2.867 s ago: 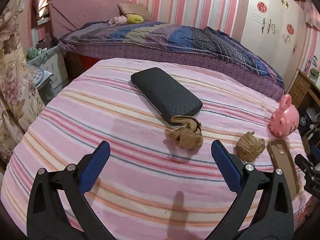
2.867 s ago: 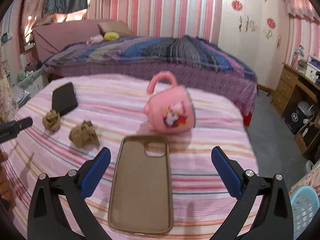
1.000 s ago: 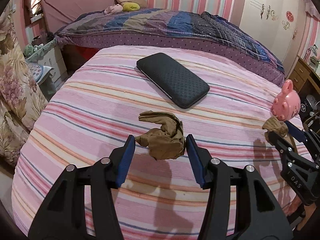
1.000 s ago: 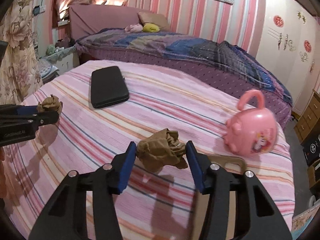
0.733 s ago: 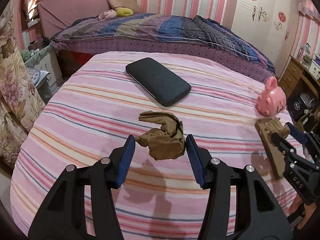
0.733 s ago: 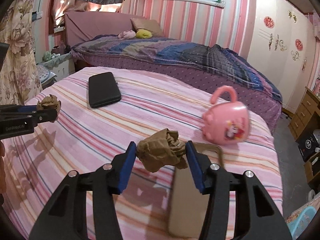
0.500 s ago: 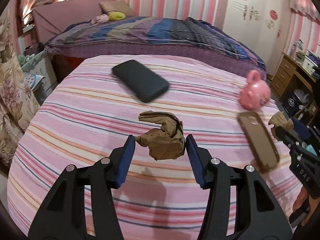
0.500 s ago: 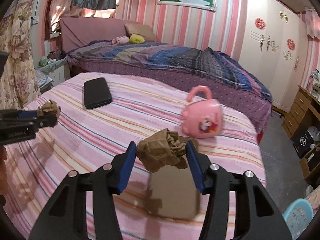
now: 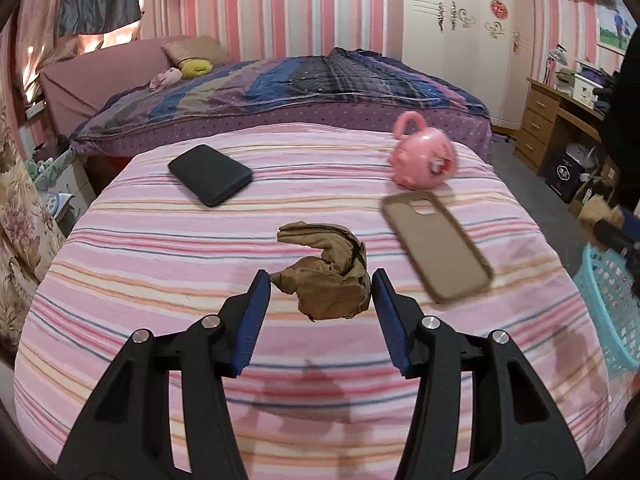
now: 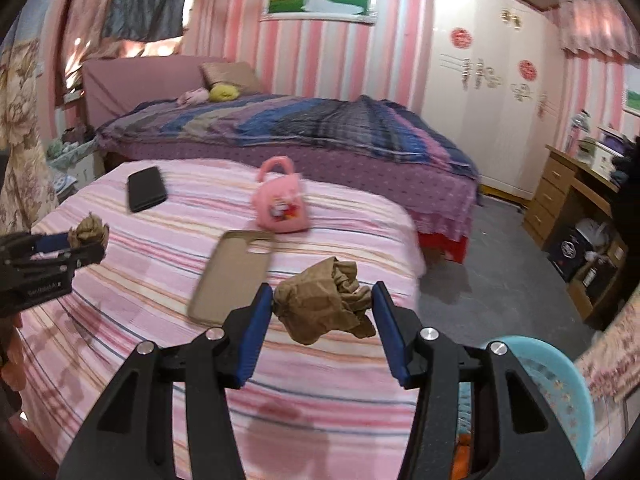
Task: Collect trash
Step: 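Carry both crumpled paper balls over the blue basket, then open the left tool then the right tool to drop the papers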
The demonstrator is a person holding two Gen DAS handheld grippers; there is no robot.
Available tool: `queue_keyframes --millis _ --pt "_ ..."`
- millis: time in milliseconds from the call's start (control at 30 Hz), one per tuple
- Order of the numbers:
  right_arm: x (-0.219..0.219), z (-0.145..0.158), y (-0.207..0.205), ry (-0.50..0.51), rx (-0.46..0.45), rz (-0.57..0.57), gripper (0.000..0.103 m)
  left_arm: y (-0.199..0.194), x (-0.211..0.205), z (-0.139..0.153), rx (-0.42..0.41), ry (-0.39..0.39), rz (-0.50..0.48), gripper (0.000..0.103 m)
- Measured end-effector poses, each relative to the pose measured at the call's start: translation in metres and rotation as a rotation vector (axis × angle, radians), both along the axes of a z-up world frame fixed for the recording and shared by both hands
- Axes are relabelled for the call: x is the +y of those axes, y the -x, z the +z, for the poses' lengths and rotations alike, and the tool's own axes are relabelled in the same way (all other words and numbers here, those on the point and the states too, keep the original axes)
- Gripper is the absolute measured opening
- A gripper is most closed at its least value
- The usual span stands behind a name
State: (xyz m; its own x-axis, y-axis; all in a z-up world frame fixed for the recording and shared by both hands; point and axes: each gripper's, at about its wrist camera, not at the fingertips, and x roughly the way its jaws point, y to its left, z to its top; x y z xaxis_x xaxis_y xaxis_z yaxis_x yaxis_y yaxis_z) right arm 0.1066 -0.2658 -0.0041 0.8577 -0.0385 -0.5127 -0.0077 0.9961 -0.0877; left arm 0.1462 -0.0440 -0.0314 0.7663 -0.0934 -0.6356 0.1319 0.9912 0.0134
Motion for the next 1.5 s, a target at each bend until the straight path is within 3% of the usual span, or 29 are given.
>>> queue_keyframes --millis 100,233,500,800,1100,1500 --pt "-0.032 0.004 0.022 -0.003 -0.016 -0.054 0.051 0.014 -0.016 -0.008 0.024 0.030 -0.018 0.051" --pt "-0.062 0.005 0.036 -0.018 -0.021 -0.097 0.051 0.024 -0.044 -0.015 0.030 -0.009 -0.041 0.051" --pt "-0.126 -0.001 0.060 -0.038 -0.003 -0.163 0.051 0.036 -0.091 -0.004 0.011 0.013 -0.074 0.052" --pt "-0.191 -0.016 0.078 -0.048 0.037 -0.226 0.051 0.046 -0.173 0.000 -0.019 0.026 -0.179 0.052" --pt "-0.227 -0.031 0.089 -0.073 0.035 -0.284 0.051 0.060 -0.249 -0.013 0.002 0.039 -0.321 0.052" --pt "-0.254 -0.038 0.095 -0.135 0.029 -0.332 0.051 0.071 -0.311 -0.011 -0.024 0.072 -0.444 0.052"
